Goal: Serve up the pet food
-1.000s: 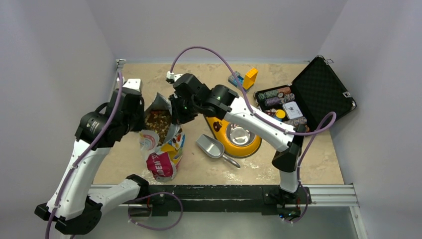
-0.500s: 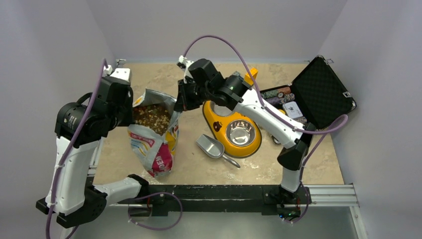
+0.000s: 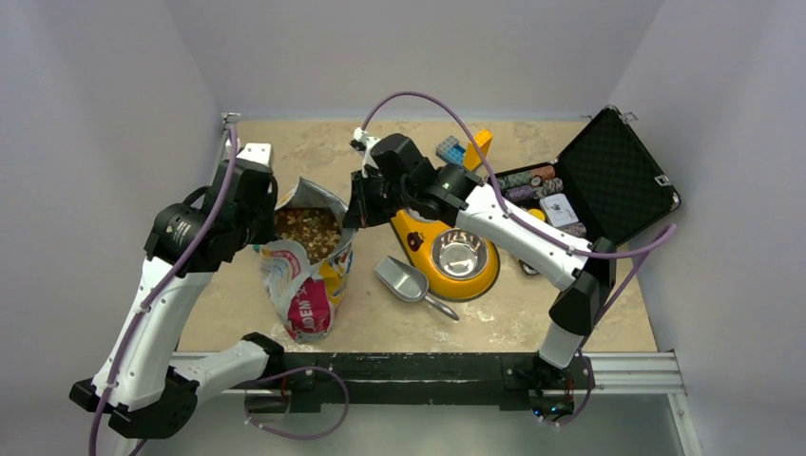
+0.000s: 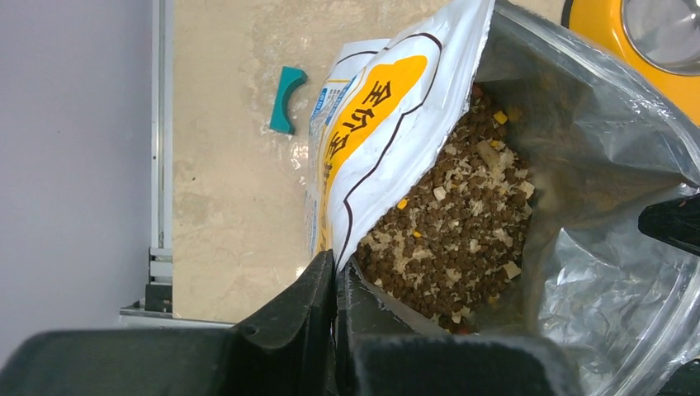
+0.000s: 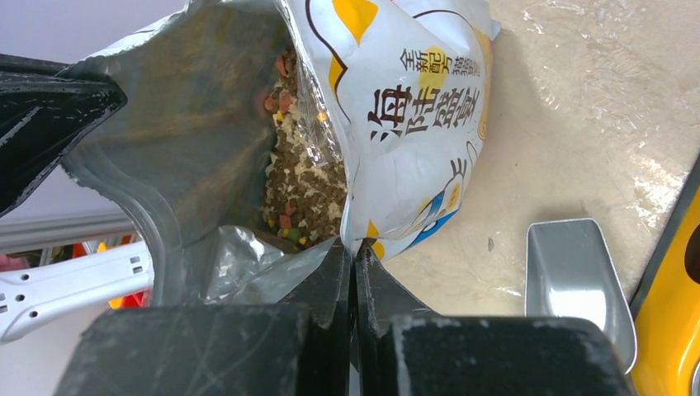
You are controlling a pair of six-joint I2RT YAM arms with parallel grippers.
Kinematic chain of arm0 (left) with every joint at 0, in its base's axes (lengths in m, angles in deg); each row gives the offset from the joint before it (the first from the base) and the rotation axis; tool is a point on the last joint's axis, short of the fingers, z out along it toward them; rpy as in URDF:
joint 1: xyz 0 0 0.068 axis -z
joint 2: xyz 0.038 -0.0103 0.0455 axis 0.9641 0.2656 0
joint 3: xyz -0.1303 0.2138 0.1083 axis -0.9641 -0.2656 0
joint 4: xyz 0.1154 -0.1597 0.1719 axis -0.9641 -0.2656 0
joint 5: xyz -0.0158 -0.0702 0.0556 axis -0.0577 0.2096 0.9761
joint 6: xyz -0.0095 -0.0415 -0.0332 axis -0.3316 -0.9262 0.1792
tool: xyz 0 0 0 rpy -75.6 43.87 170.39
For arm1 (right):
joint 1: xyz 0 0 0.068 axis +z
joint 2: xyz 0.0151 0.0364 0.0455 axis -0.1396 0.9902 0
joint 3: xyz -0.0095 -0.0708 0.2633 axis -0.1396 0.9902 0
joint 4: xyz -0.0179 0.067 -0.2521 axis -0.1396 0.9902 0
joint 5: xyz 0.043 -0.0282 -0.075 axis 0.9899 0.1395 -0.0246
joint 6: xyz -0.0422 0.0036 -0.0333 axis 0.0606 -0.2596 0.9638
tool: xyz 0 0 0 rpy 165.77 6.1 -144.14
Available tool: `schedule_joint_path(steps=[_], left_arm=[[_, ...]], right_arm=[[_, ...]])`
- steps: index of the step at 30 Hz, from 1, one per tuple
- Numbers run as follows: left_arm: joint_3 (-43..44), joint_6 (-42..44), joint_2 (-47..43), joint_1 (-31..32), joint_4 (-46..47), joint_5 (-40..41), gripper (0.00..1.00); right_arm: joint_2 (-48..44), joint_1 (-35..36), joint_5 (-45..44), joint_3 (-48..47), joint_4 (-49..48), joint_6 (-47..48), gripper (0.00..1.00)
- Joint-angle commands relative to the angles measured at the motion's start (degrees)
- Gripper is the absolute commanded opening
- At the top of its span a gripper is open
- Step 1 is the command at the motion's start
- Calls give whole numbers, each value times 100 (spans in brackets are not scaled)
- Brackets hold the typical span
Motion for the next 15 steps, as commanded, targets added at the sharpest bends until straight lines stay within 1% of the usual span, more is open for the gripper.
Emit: schedule_joint_path(steps=[1,4,6,10,12,14,15], left_arm=[[75,80,-76,-2,382,204,16],[39,25,-76,-2,358,252,32],[-47,-97,-80,-2,330,207,38],[-393,-227,-231,-2,505,98,44],[-457,-218,-227,-2,489,92,44],[-485,-160,-199,-2,403,143,43],[-501,-90,-210,-2,395,180,39]], right_arm=[[-486,9,133,-83,-411,-14,0],[-541,34,126,-81,-446,-91,0],[-563,64,76,-126,-449,-127,0],[-536,137,49,-247,-464,-248,0],[-508,171,-23,-334,-425,-257,0],[-503,185,-95,-382,-364,-278,0],[-509,185,-119,-385,-348,-277,0]])
